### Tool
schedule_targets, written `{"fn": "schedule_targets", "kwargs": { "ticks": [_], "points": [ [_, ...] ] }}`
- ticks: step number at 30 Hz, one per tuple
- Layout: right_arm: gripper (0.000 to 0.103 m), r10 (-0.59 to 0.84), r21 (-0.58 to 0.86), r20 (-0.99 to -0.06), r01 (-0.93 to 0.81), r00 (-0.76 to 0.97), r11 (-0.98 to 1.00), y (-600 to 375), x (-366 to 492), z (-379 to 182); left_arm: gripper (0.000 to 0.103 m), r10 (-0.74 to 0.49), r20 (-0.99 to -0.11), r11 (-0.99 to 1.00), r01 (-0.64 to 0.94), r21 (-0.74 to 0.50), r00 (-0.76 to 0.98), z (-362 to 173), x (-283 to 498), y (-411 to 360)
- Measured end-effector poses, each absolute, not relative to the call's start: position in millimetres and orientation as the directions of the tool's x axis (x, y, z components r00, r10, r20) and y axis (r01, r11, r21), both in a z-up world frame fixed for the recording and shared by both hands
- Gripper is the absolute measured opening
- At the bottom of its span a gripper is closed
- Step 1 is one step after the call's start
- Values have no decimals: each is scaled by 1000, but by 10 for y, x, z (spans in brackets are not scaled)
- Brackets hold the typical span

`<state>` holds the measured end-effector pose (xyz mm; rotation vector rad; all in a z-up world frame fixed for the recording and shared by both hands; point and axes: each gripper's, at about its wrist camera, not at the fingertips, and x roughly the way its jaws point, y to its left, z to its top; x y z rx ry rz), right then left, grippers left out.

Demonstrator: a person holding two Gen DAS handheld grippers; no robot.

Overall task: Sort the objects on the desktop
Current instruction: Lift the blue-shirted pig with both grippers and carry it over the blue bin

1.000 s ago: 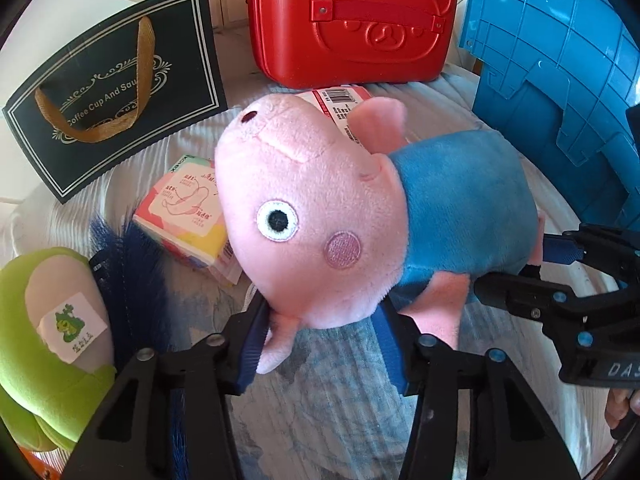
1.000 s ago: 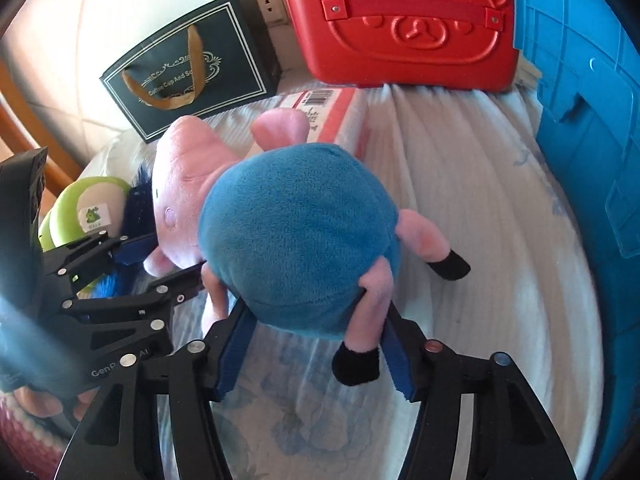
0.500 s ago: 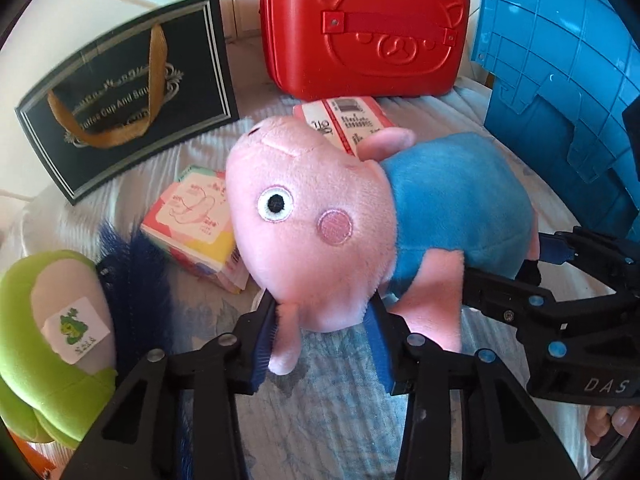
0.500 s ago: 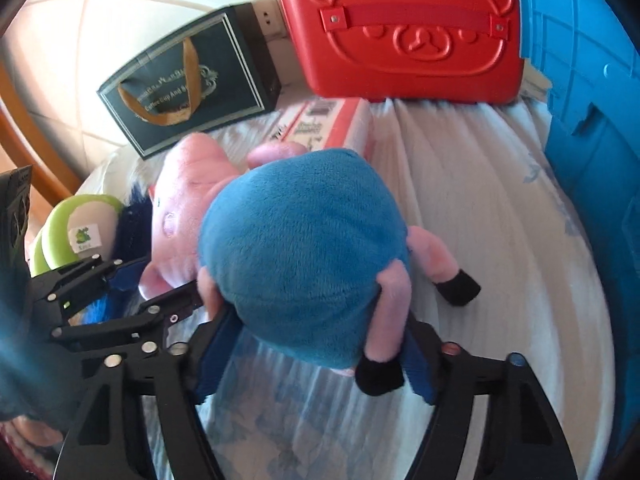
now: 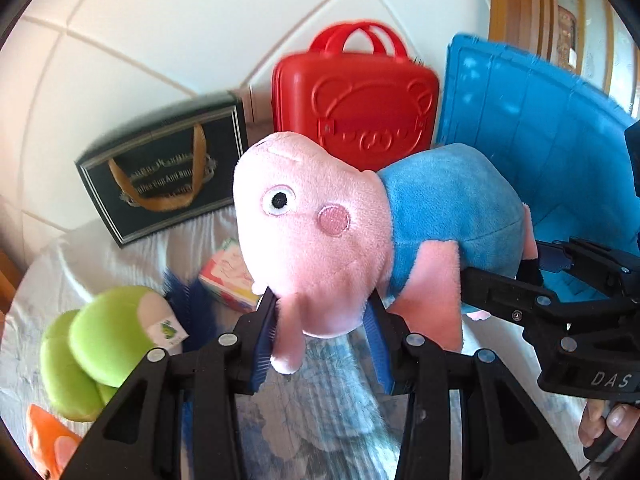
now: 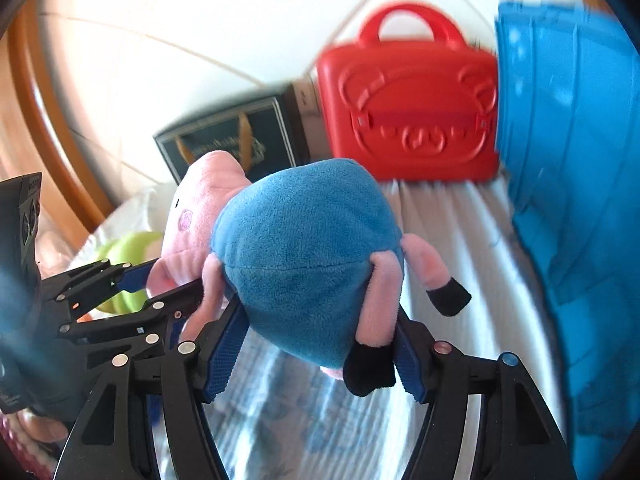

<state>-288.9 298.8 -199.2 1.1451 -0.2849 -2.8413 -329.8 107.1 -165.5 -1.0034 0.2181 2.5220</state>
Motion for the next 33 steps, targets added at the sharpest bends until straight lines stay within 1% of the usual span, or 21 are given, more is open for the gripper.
{"fn": "schedule_targets", "kwargs": {
  "ticks": [9, 16, 21, 26, 30, 33],
  "points": [
    [67, -73, 130, -573, -2, -816, -992, 2864, -2179, -1130, 41, 366, -561, -893, -449, 11, -743, -827, -2570, 1103],
    [67, 11, 92, -514, -67, -858, -993, 3079, -1552, -575, 41, 435, -482, -860, -510, 28, -760, -297, -2080, 1542],
    [67, 91, 79, -471, -145, -877, -986, 3494, -1014, -170, 41, 525, -417, -809, -587, 26, -742, 102, -1746, 2141],
    [67, 205, 53, -432, -251, -878, -966, 4062, -475, 198, 41, 610, -380, -742, -670, 35, -696, 416, -1447, 2927],
    [67, 289, 32, -427, -334, -857, -942, 4551, -86, 364, 41, 666, -389, -679, -733, 36, -636, 543, -1273, 3597],
    [67, 333, 25, -454, -385, -827, -923, 4911, 141, 394, 41, 689, -422, -638, -770, 33, -589, 540, -1194, 4033]
  ]
}}
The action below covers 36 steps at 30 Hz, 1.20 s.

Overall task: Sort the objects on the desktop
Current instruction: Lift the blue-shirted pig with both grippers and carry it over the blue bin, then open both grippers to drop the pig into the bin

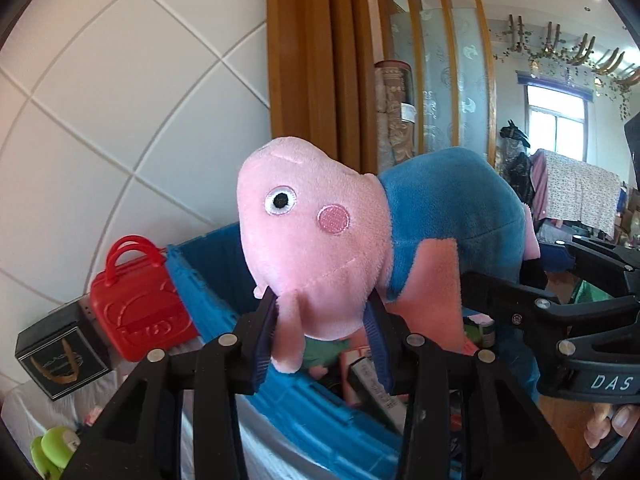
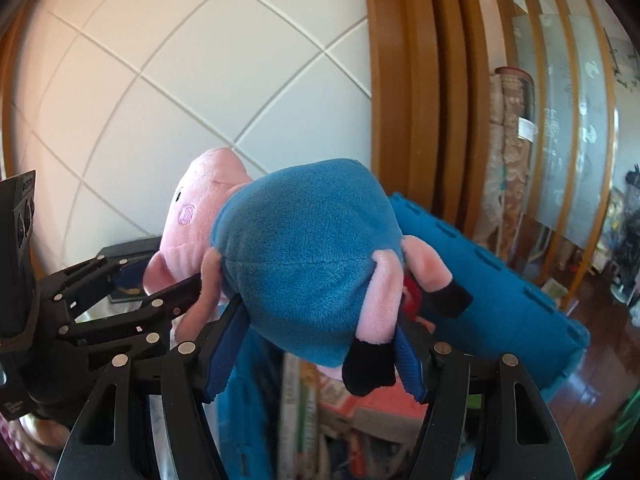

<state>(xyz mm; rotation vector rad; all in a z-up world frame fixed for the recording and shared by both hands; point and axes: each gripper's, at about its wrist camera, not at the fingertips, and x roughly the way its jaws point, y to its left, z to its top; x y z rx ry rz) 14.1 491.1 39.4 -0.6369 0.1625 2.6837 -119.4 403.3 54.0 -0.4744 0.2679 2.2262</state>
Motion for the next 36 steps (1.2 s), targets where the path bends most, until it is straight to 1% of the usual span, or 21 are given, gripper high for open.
{"fn": "schedule_targets", "kwargs": {
  "ticks": [4, 8, 14, 18, 21, 24, 31, 32, 34, 36],
  "points": [
    [67, 368, 40, -485, -440, -794, -897, 5376, 389, 340, 41, 702, -472, -591, -806, 34, -534, 477, -1099, 4536],
    [67, 374, 61, -513, -467, -773, -882, 5719, 532, 277, 41, 693, -512, -572, -819, 35, -506, 411, -1106, 4796],
    [67, 363, 86, -539, -478, -760, -874, 5985, 560, 182, 41, 665, -567, -571, -820, 34, -486, 341, -1169, 5068],
    [67, 361, 104, -555, -494, -749, -863, 6114, 541, 97, 43, 651, -591, -572, -820, 31, -477, 282, -1170, 5090],
    [67, 356, 107, -569, -496, -741, -862, 6170, 506, 30, 44, 629, -592, -584, -809, 68, -504, 278, -1123, 5123],
    [69, 366, 100, -576, -508, -731, -855, 6205, 476, -7, 45, 612, -608, -589, -805, 78, -506, 266, -1134, 5125],
    [70, 400, 72, -577, -532, -712, -844, 6198, 498, -12, 45, 613, -615, -598, -800, 50, -496, 254, -1186, 5065],
    [71, 407, 64, -577, -536, -708, -842, 6185, 505, -4, 45, 614, -614, -600, -799, 45, -496, 255, -1185, 5044],
    [79, 417, 55, -573, -541, -706, -840, 6145, 531, 8, 45, 620, -611, -601, -799, 32, -492, 260, -1181, 4992],
    [94, 420, 59, -563, -541, -712, -839, 6112, 577, 16, 45, 622, -606, -605, -796, 29, -495, 272, -1165, 4925]
  ]
}}
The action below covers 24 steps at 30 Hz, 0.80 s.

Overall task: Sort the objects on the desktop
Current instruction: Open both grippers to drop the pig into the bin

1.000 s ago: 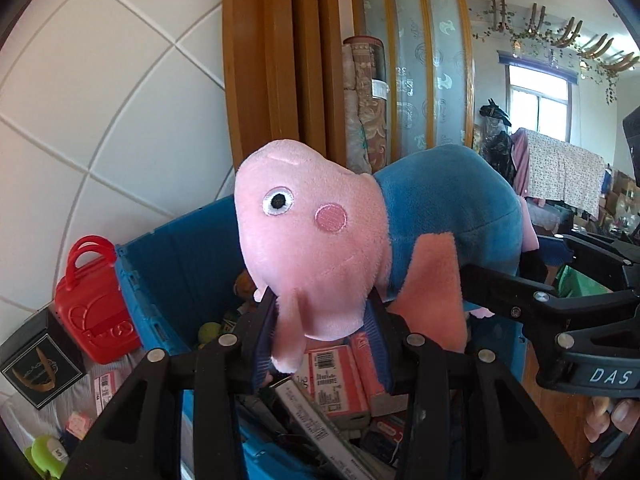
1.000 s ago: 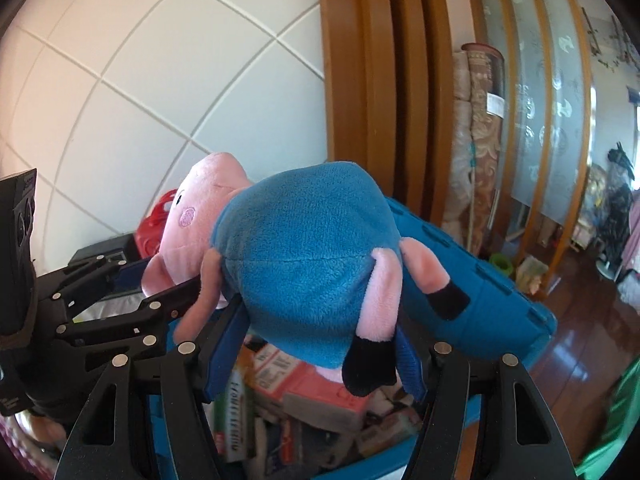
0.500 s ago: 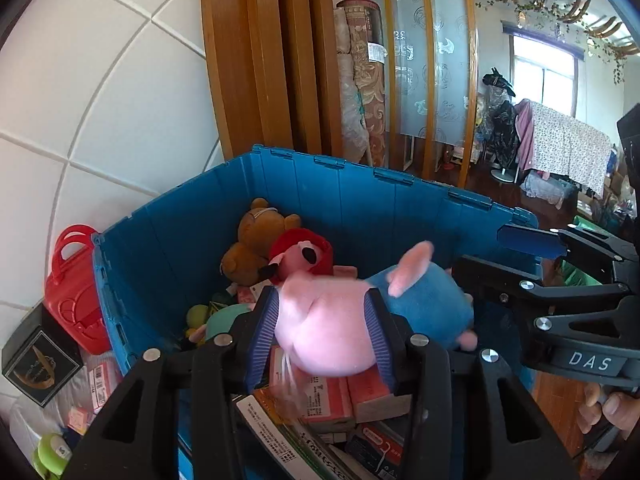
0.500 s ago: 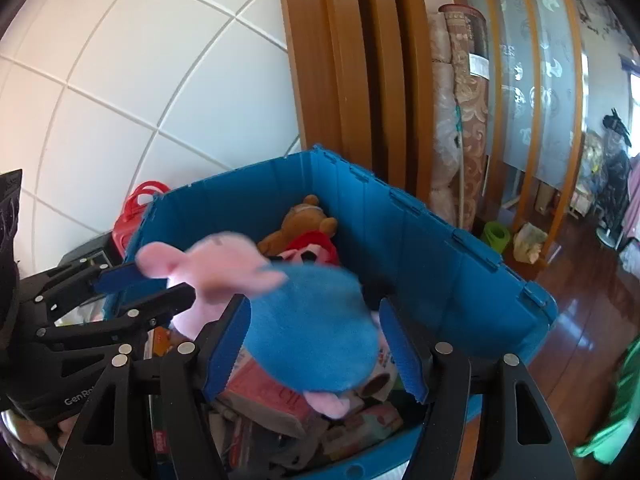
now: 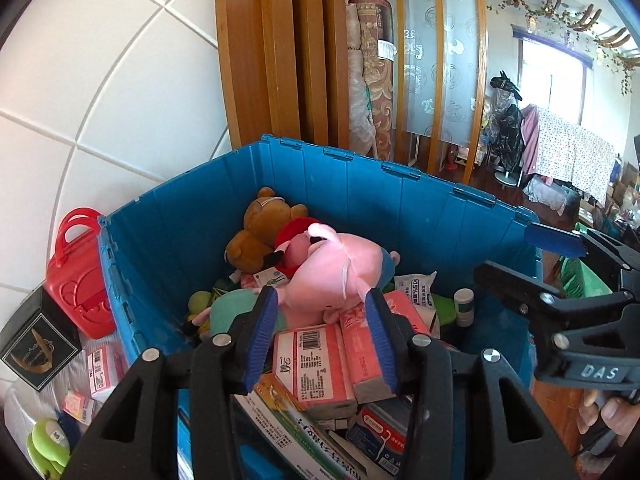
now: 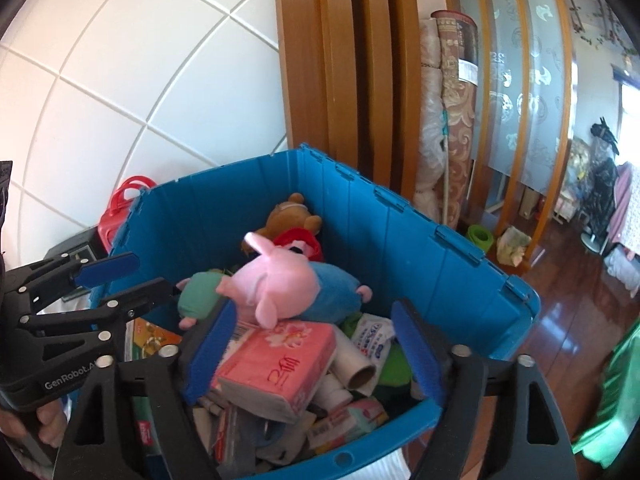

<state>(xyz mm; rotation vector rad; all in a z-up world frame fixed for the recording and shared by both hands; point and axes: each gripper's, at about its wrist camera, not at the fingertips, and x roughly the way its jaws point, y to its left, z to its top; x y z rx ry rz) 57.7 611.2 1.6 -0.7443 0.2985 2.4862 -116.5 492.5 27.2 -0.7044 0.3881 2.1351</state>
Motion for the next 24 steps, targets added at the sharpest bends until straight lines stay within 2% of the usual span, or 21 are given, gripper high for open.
{"fn": "schedule_targets", "kwargs": {
  "ticks": [2, 5, 7, 10, 15, 24],
  "points": [
    [103, 421, 64, -553, -541, -719, -839, 6063, 623, 26, 45, 623, -598, -612, -790, 28, -504, 295, -1145, 4848],
    [103, 440, 58, -542, -554, -716, -831, 5994, 675, 46, 47, 616, -586, -640, -769, 17, -526, 335, -1114, 4696],
    [103, 442, 65, -535, -557, -720, -828, 5956, 715, 63, 58, 615, -574, -661, -751, -1, -541, 364, -1104, 4576],
    [103, 433, 86, -522, -550, -735, -831, 5865, 771, 100, 66, 612, -540, -703, -710, -37, -578, 390, -1084, 4329],
    [103, 369, 96, -499, -474, -784, -875, 5534, 732, 118, 66, 598, -537, -743, -663, -92, -595, 393, -1117, 3989],
    [103, 262, 68, -464, -329, -846, -942, 4888, 457, 175, 66, 489, -558, -836, -543, -80, -671, 265, -1128, 3316]
  ]
}}
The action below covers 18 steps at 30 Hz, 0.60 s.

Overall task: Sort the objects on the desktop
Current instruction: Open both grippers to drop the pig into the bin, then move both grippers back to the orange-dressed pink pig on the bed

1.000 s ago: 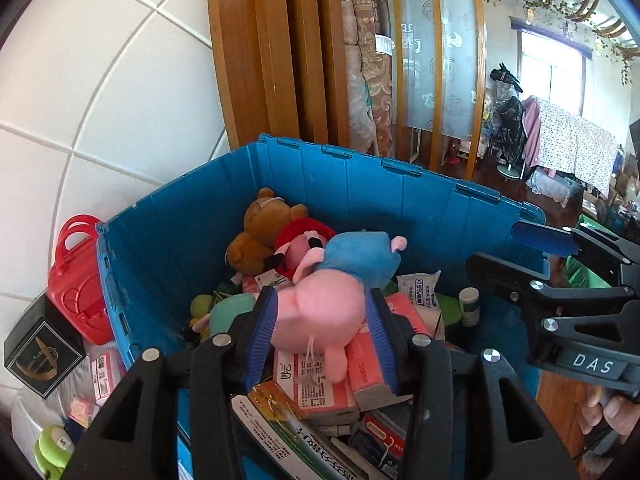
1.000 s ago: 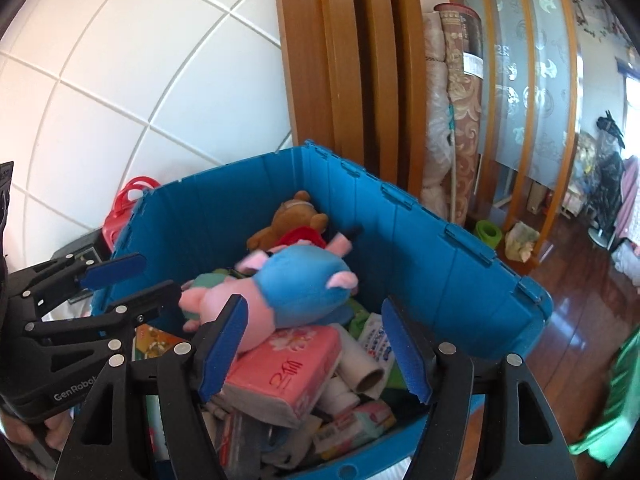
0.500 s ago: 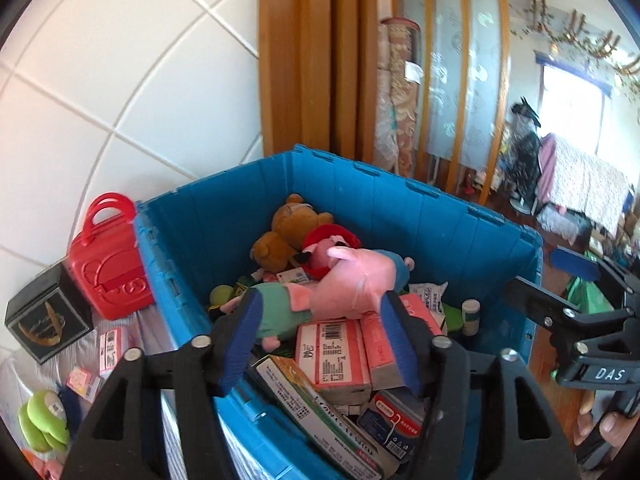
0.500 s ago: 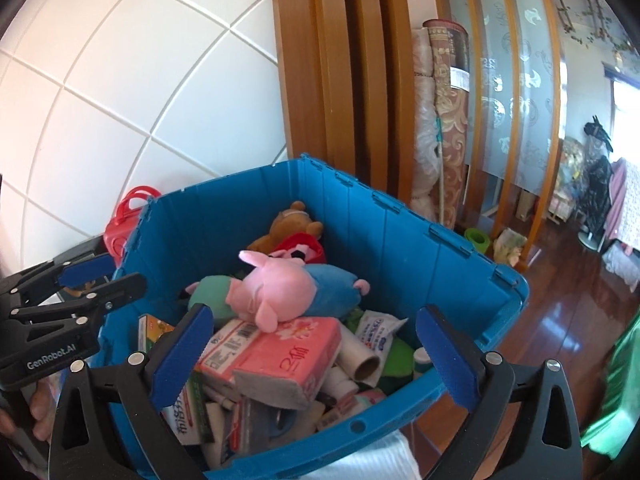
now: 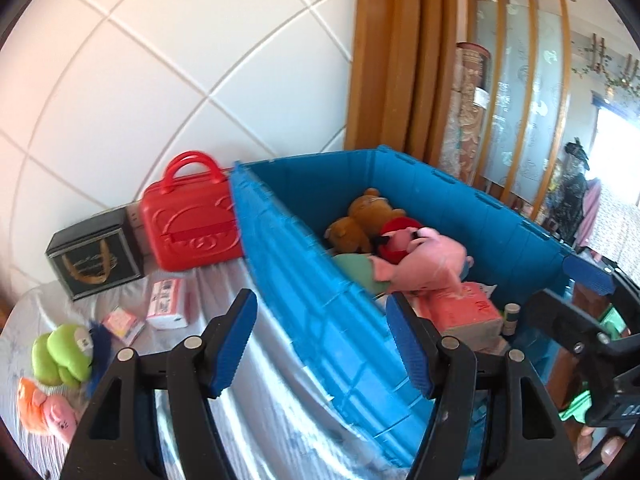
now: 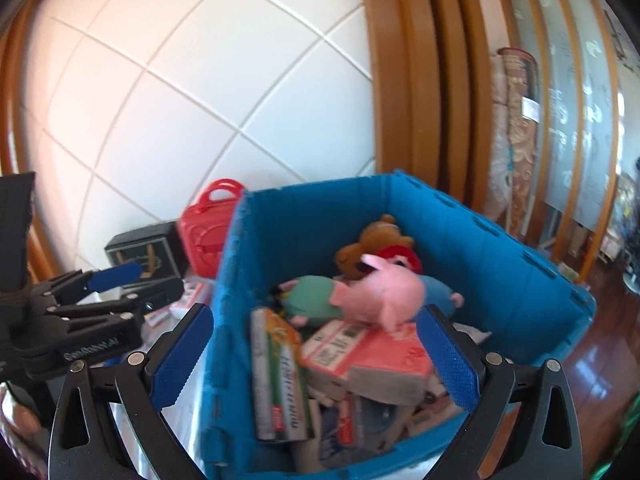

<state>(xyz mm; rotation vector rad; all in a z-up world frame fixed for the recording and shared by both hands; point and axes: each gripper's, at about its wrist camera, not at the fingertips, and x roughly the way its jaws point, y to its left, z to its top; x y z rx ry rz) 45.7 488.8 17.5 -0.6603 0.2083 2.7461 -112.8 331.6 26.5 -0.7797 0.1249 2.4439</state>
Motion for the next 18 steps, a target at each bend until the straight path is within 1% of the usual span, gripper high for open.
{"fn": "schedule_targets", "kwargs": {
  "ticks": [4, 10, 13, 18],
  "points": [
    [103, 182, 62, -453, -234, -873, -970, 4567, 299, 167, 66, 411, -577, -885, -462, -64, -706, 154, -1137, 2954],
    [103, 51, 72, -479, -97, -876, -993, 4082, -89, 55, 66, 307, -615, -938, -340, -66, -727, -36, -1166, 2288],
    [103, 4, 73, -497, -46, -868, -996, 3805, -261, -19, 66, 246, -624, -960, -273, -54, -742, -119, -1159, 1895],
    [103, -55, 73, -507, 21, -860, -997, 3275, -497, -101, 66, 178, -629, -977, -211, -23, -756, -203, -1135, 1257]
  ]
}}
